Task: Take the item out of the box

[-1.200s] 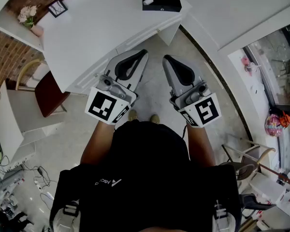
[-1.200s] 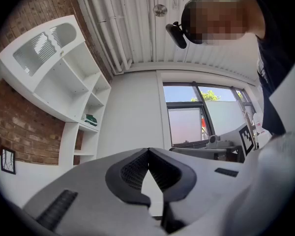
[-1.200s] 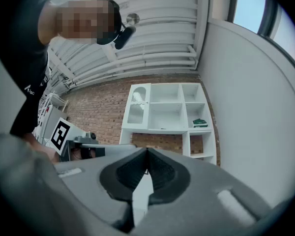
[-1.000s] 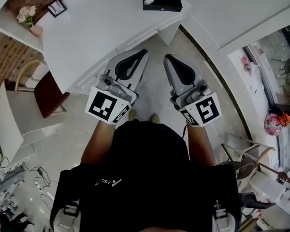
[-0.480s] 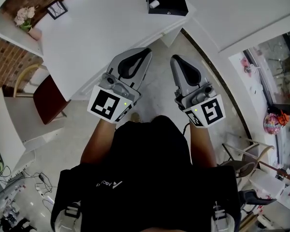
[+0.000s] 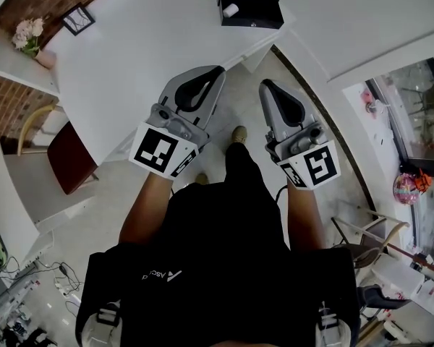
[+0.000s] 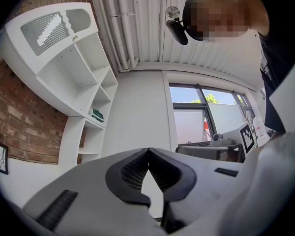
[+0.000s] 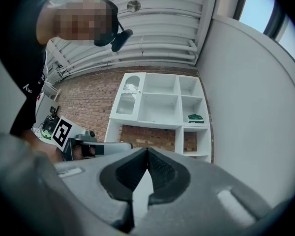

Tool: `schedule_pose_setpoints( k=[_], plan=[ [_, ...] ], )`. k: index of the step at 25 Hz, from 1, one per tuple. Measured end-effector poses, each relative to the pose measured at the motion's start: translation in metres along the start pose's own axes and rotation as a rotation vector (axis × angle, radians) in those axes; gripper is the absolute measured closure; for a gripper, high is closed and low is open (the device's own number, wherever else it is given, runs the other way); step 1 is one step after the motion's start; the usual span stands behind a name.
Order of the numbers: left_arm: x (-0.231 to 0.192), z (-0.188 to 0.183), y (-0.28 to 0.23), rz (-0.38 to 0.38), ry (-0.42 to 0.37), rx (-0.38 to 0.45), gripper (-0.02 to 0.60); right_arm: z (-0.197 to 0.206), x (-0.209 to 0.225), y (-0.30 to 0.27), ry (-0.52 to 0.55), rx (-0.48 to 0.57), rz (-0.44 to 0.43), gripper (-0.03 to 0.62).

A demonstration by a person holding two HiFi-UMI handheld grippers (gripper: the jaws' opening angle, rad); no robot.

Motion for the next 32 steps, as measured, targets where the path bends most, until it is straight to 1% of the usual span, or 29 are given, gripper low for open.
schedule_pose_setpoints(
  k=[3, 10, 14, 18, 22, 27, 32],
  plan=[
    [-0.014, 0.013, -0.023, -0.008, -0.007, -0.01, 0.583, 0.01, 0.028, -0.013, 0.014, -0.002, -0.028, 0.592],
    [-0.052, 0.051, -0.094, -0.022, -0.025, -0.028, 0.583, 0.038, 0.112, -0.049, 0.033, -0.009, -0.091, 0.592],
    [-0.071, 0.07, -0.133, -0.054, -0.041, -0.046, 0.583, 0.052, 0.16, -0.067, 0.016, -0.009, -0.119, 0.592],
    [-0.09, 0.09, -0.171, -0.096, -0.065, -0.075, 0.583, 0.064, 0.201, -0.083, -0.027, -0.032, -0.148, 0.592],
    [-0.112, 0.117, -0.204, -0.135, -0.094, -0.138, 0.583, 0.082, 0.24, -0.095, -0.054, -0.042, -0.171, 0.592],
    [-0.137, 0.152, -0.235, -0.184, -0.118, -0.231, 0.583, 0.105, 0.282, -0.105, -0.069, -0.027, -0.197, 0.592],
    [-0.159, 0.185, -0.254, -0.196, -0.126, -0.354, 0.583, 0.121, 0.311, -0.113, -0.097, -0.029, -0.194, 0.592]
  ],
)
Point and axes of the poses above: the fingertips, and each gripper's own axes: y backward along the fingers, x to its right, z out of its underside, the point moved 10 cm from there along y, backward along the fingers, and after that the axes turned 13 degrees about x, right-handed, at the moved point
